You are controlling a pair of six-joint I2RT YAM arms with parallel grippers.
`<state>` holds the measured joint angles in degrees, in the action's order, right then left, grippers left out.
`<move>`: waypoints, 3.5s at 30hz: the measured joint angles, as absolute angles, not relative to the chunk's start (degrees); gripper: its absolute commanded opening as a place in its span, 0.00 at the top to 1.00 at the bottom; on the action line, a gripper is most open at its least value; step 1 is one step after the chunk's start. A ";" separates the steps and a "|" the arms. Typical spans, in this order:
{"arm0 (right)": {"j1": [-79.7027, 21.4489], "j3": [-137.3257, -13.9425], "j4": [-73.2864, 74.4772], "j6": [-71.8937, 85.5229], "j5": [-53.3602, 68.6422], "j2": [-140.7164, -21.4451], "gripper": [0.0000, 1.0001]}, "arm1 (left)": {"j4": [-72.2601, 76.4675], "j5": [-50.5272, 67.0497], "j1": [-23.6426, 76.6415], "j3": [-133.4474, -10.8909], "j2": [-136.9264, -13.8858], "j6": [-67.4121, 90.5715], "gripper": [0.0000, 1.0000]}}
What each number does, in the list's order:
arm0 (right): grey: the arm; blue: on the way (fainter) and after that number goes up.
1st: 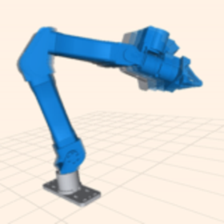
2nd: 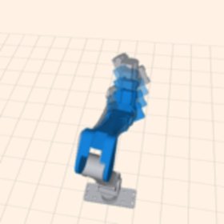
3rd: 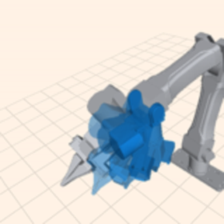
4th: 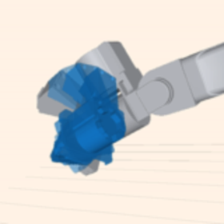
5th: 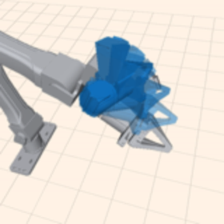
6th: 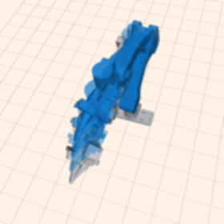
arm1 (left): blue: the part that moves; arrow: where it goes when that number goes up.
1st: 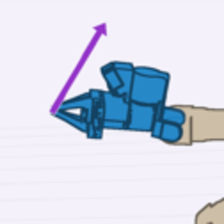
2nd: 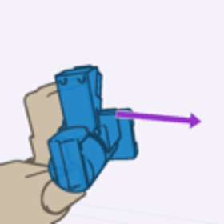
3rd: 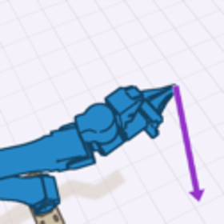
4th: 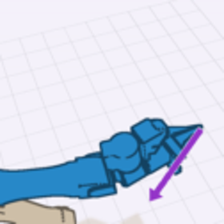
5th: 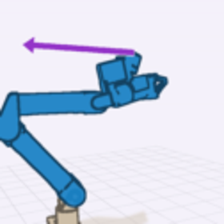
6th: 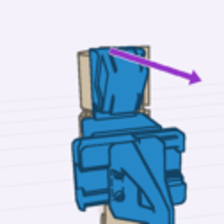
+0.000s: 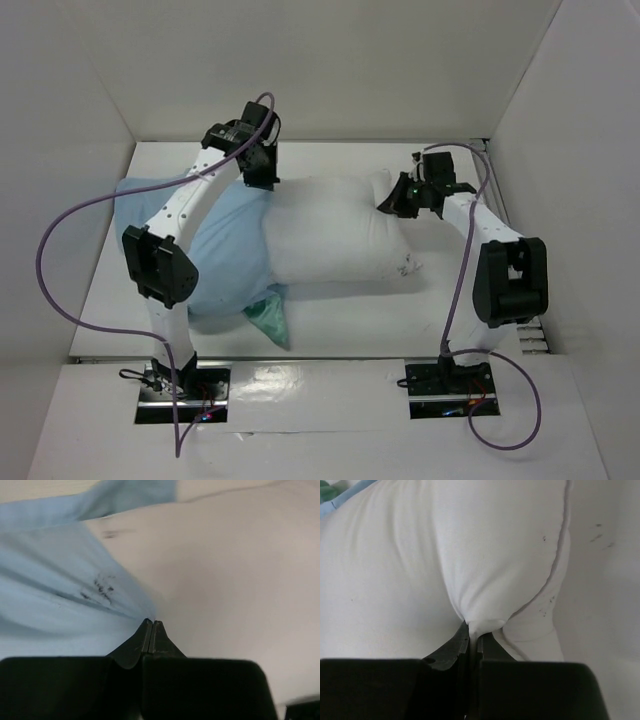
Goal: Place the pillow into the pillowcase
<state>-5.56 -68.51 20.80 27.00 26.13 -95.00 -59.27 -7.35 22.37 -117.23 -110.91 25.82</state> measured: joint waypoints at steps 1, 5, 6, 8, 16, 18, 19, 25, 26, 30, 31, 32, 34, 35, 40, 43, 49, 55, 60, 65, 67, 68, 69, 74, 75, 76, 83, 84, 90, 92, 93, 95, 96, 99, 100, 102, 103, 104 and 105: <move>-6.76 -68.47 20.23 27.66 26.09 -94.67 1.00 | -59.07 -5.56 23.42 -118.19 -110.93 25.67 1.00; -12.64 -69.01 19.53 29.85 24.36 -92.51 1.00 | -60.64 0.86 29.87 -127.98 -112.95 25.36 1.00; -14.22 -70.08 20.38 30.15 23.14 -91.48 1.00 | -61.91 2.68 32.03 -132.27 -114.37 25.23 1.00; -16.08 -72.71 22.15 30.17 19.57 -89.14 1.00 | -62.17 6.17 35.55 -137.10 -115.63 25.50 1.00; -18.90 -69.45 22.06 32.56 3.25 -68.73 1.00 | -54.04 18.81 38.79 -130.56 -109.84 30.15 1.00; -19.51 -64.18 21.82 34.22 -0.14 -64.05 1.00 | -54.54 19.64 38.85 -130.08 -110.67 30.02 0.91; -19.53 -61.41 21.98 35.09 -1.69 -62.67 1.00 | -55.29 19.25 38.83 -130.10 -111.83 29.63 0.90; -20.84 -54.04 28.64 39.11 -8.73 -61.28 0.88 | -55.99 17.17 36.53 -131.74 -121.27 26.83 0.34; -21.41 -53.98 30.17 39.40 -8.82 -61.25 0.69 | -55.55 17.23 35.86 -131.74 -121.45 26.76 0.22; -23.40 -57.04 36.49 38.37 -8.40 -63.51 0.03 | -52.12 15.97 32.84 -132.86 -118.85 26.65 0.19; -23.55 -58.78 37.65 37.56 -8.49 -64.49 0.00 | -52.31 14.61 32.14 -132.86 -117.21 26.39 0.19; -23.68 -61.25 38.83 36.27 -8.64 -65.69 0.00 | -52.82 12.97 31.62 -132.84 -115.24 25.89 0.20; -23.73 -66.30 39.94 33.61 -9.28 -67.85 0.00 | -53.01 9.39 30.57 -131.26 -109.82 25.56 0.20; -23.88 -69.30 40.42 31.88 -9.54 -68.99 0.00 | -53.19 7.14 30.15 -128.88 -105.97 25.56 0.20; -27.51 -81.25 41.80 24.36 -10.98 -75.68 0.00 | -55.83 -5.23 28.16 -114.87 -87.22 27.46 0.21; -34.06 -84.62 42.35 19.62 -12.12 -80.66 0.00 | -57.71 -11.94 26.74 -102.48 -77.43 31.40 0.25; -48.03 -84.44 42.39 11.62 -10.26 -90.35 0.00 | -60.84 -19.92 23.20 -77.76 -70.15 42.37 0.33; -46.70 -80.75 37.98 10.28 -6.44 -92.38 1.00 | -53.71 -14.50 23.09 -66.11 -71.22 45.19 0.44; -41.34 -80.31 36.88 14.33 -6.74 -93.32 1.00 | -44.31 -10.09 23.92 -69.93 -81.38 40.80 0.49; -39.44 -77.65 38.26 18.50 -13.87 -89.17 1.00 | -42.26 -9.21 27.31 -86.65 -96.47 34.96 0.49; -39.16 -76.53 39.64 19.97 -16.97 -86.61 1.00 | -40.97 -7.97 27.77 -92.86 -100.22 33.43 0.49; -39.11 -76.20 40.42 20.67 -18.13 -85.52 1.00 | -40.05 -7.35 27.90 -95.37 -101.51 32.91 0.47; -39.13 -76.05 41.06 21.41 -18.98 -84.66 1.00 | -38.81 -6.83 28.03 -97.32 -102.37 32.27 0.45; -39.35 -75.72 42.28 24.25 -22.26 -82.81 1.00 | -36.21 -7.55 28.60 -104.07 -103.20 27.42 0.22; -39.35 -75.70 42.35 24.47 -22.44 -82.81 0.95 | -35.94 -8.12 28.67 -104.53 -102.89 26.57 0.13; -39.35 -75.70 42.46 24.77 -22.46 -82.85 0.61 | -35.83 -8.91 28.67 -104.51 -102.21 25.74 0.10; -39.51 -80.07 43.29 23.49 -22.00 -83.13 0.00 | -39.79 -13.63 25.10 -89.95 -84.82 27.77 0.23; -39.55 -82.28 43.48 23.24 -22.09 -83.33 0.00 | -40.86 -14.92 24.29 -85.78 -80.12 29.89 0.25; -39.64 -92.27 43.68 21.52 -22.50 -84.60 0.00 | -39.27 -13.08 23.81 -57.71 -57.28 41.15 0.17; -39.75 -93.32 43.48 20.82 -22.26 -85.03 0.00 | -34.50 -10.02 23.81 -48.05 -52.82 43.68 0.16; -39.94 -93.34 43.35 20.47 -22.22 -85.21 0.00 | -30.65 -7.25 23.81 -41.60 -51.40 44.42 0.16; -40.53 -93.21 43.31 19.88 -22.22 -85.52 0.00 | -26.70 -4.82 23.83 -35.73 -51.66 45.23 0.16; -41.06 -92.99 43.20 19.68 -22.39 -85.62 0.01 | -24.62 -3.90 23.90 -32.97 -52.47 45.39 0.16; -42.74 -91.46 42.50 18.98 -22.65 -85.49 0.07 | -20.67 -3.14 23.97 -29.93 -55.77 45.39 0.18; -43.18 -90.72 42.28 18.90 -22.79 -85.38 0.07 | -18.94 -3.14 23.97 -29.80 -57.10 45.34 0.19; -43.68 -89.67 42.39 18.59 -22.87 -85.34 0.07 | -14.66 -3.53 23.97 -29.69 -59.55 45.39 0.21; -43.86 -89.60 42.74 18.50 -22.65 -85.38 0.03 | -12.58 -3.90 23.97 -29.56 -60.49 45.34 0.21; -43.88 -89.65 42.96 18.33 -22.31 -85.45 0.00 | -10.76 -4.16 23.97 -29.43 -61.47 45.25 0.22; -43.88 -89.73 43.20 18.31 -22.15 -85.45 0.00 | -8.56 -4.43 23.97 -29.08 -62.50 45.25 0.22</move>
<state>-43.88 -89.73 43.20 18.31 -22.15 -85.45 -8.56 -4.43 23.97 -29.08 -62.50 45.25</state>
